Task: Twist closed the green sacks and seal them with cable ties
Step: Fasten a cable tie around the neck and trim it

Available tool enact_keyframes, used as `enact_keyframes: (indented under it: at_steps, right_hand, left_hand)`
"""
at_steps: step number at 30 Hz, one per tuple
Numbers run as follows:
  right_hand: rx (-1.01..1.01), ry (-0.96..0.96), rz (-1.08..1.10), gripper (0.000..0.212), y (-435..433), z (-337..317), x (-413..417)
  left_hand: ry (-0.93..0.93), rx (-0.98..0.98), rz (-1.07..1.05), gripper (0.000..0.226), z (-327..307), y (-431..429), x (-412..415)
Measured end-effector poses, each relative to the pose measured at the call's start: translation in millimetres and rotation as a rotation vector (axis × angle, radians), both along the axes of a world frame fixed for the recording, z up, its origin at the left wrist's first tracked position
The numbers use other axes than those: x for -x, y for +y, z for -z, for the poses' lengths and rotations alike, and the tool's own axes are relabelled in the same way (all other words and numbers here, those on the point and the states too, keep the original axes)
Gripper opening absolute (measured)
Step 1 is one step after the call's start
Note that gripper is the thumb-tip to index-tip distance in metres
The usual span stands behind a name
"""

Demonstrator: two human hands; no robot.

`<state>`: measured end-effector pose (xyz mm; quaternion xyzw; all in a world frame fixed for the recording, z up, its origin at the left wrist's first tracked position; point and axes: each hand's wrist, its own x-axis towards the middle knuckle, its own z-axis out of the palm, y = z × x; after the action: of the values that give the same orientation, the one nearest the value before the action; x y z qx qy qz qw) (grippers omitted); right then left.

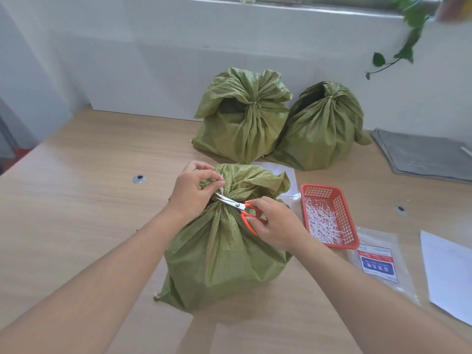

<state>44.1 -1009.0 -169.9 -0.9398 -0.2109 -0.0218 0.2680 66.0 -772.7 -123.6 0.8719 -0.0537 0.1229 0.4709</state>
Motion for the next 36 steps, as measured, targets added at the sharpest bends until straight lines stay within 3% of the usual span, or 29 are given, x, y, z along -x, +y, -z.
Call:
enact_keyframes:
  at_steps: [9,16,22,28,36]
  right_hand:
    - [0.034,-0.025,0.000,0.035,-3,-3,3]
    - [0.056,-0.012,0.024,0.019,-4,-6,6]
    - [-0.353,0.177,0.291,0.020,-6,-7,10]
    - [-0.834,0.407,0.403,0.018,-10,-24,27]
    - [-0.919,0.303,0.568,0.025,-33,-30,64]
  left_hand:
    - [-0.009,0.007,0.005,0.008,0,-3,1]
    - [-0.056,-0.004,-0.094,0.008,-11,-12,6]
    - [-0.062,0.048,-0.118,0.004,-20,-33,20]
    - [-0.039,0.097,-0.138,0.007,-23,-58,36]
    - [0.045,0.178,0.012,0.008,-23,-91,49]
